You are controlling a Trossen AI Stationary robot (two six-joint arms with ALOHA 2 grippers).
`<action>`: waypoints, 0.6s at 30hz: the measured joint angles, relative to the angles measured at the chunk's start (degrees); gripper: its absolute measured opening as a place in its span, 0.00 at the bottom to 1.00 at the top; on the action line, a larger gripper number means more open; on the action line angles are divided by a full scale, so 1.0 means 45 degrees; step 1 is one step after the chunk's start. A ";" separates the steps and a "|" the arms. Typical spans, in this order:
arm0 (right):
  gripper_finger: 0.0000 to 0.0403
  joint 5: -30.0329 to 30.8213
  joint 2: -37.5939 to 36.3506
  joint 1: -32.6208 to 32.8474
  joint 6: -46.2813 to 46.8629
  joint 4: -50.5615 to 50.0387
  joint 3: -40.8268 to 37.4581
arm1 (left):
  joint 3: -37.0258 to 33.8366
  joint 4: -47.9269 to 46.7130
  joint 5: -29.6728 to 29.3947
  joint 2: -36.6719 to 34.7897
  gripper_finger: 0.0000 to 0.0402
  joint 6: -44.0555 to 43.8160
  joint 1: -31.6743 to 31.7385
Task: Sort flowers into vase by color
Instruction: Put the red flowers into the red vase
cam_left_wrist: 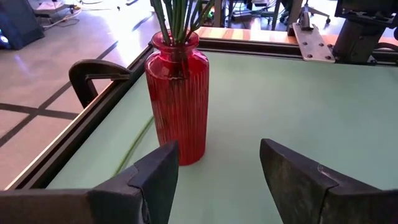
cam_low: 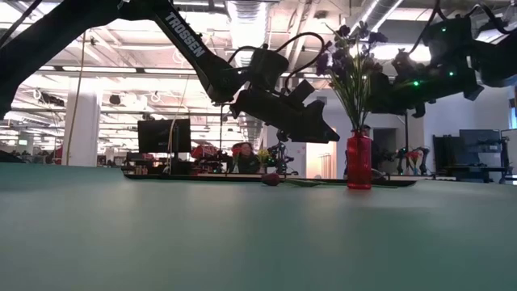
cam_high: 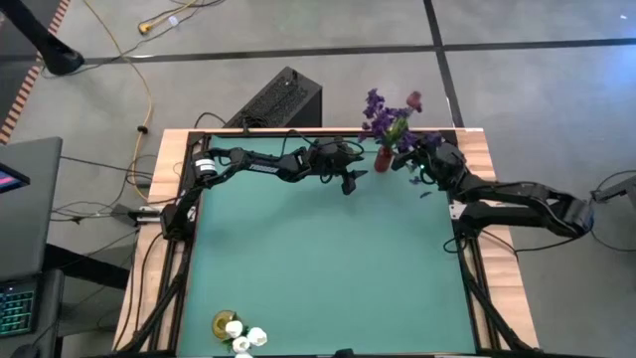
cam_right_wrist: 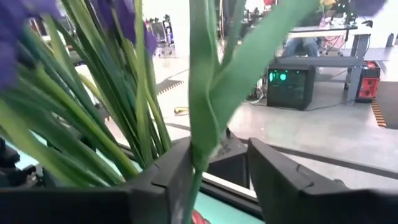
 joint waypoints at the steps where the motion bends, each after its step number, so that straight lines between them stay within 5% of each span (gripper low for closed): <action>1: 0.48 0.0000 -0.0048 0.0000 0.0000 -0.0155 0.0000 | 0.0000 0.0000 0.0000 0.0000 0.53 0.0000 0.0004; 8: 0.60 0.0000 -0.0412 0.0000 -0.0015 -0.0557 0.0000 | 0.0000 0.0010 0.0000 0.0000 0.53 0.0000 0.0004; 18: 0.61 -0.0005 -0.1591 0.0005 -0.0554 -0.1606 0.0000 | 0.0000 0.0024 0.0000 0.0000 0.53 0.0000 0.0004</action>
